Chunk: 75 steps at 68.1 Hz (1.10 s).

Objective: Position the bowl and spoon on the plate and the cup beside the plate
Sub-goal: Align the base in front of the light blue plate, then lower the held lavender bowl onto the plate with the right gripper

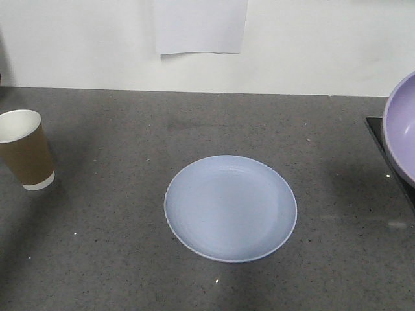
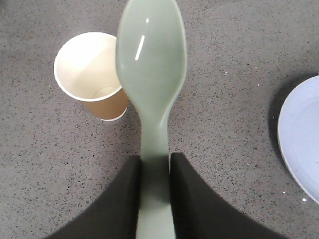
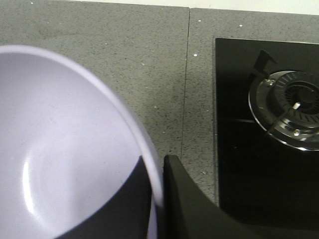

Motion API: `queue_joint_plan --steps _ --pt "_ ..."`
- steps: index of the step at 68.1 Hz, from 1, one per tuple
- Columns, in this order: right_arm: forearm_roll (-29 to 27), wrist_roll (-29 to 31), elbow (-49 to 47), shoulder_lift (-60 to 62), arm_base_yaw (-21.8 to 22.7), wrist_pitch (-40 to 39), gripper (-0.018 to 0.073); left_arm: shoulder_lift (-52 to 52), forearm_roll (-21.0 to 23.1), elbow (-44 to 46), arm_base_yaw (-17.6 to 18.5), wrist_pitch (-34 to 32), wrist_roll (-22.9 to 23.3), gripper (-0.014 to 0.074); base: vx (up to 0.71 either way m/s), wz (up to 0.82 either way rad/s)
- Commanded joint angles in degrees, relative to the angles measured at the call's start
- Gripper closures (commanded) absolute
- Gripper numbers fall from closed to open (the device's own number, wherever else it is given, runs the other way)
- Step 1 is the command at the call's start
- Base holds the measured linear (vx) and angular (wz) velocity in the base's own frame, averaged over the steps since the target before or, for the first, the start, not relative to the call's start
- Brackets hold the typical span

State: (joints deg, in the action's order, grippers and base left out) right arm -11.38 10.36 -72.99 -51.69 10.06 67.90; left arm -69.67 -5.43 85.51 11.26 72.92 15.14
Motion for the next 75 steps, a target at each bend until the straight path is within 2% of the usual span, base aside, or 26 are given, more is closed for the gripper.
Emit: queue_joint_plan --steps 1,14,25,32,40,54,62,75 --pt "-4.1 2.2 -1.5 -1.1 0.3 -2.0 0.0566 1.4 -0.1 1.4 0.0 -3.3 0.2 0.0603 0.0 0.0" --pt "-11.1 6.9 -1.5 -7.0 0.3 -1.9 0.0564 1.4 -0.1 1.4 0.0 -3.3 0.2 0.0603 0.0 0.0" --pt "-14.5 9.0 -1.5 -13.3 -0.6 -3.0 0.0564 1.4 -0.1 1.4 0.0 -3.3 0.2 0.0603 0.0 0.0" --pt "-14.2 9.0 -1.5 -17.9 -4.9 -5.0 0.0563 1.4 -0.1 1.4 0.0 -3.3 0.2 0.0603 0.0 0.0" --pt "-12.4 8.2 -1.5 -23.1 -12.5 -8.4 0.0563 1.4 -0.1 1.4 0.0 -3.3 0.2 0.0603 0.0 0.0" --pt "-4.9 1.2 -1.5 -32.0 -23.2 -16.1 0.0563 1.4 -0.1 1.4 0.0 -2.8 0.2 0.0603 0.0 0.0" --pt "-1.9 -1.5 -1.5 -36.7 -26.9 -19.0 0.0563 1.4 -0.1 1.4 0.0 -2.8 0.2 0.0603 0.0 0.0" --pt "-1.8 -2.5 -1.5 -42.5 -30.4 -22.4 0.0563 1.4 -0.1 1.4 0.0 -2.9 0.2 0.0603 0.0 0.0"
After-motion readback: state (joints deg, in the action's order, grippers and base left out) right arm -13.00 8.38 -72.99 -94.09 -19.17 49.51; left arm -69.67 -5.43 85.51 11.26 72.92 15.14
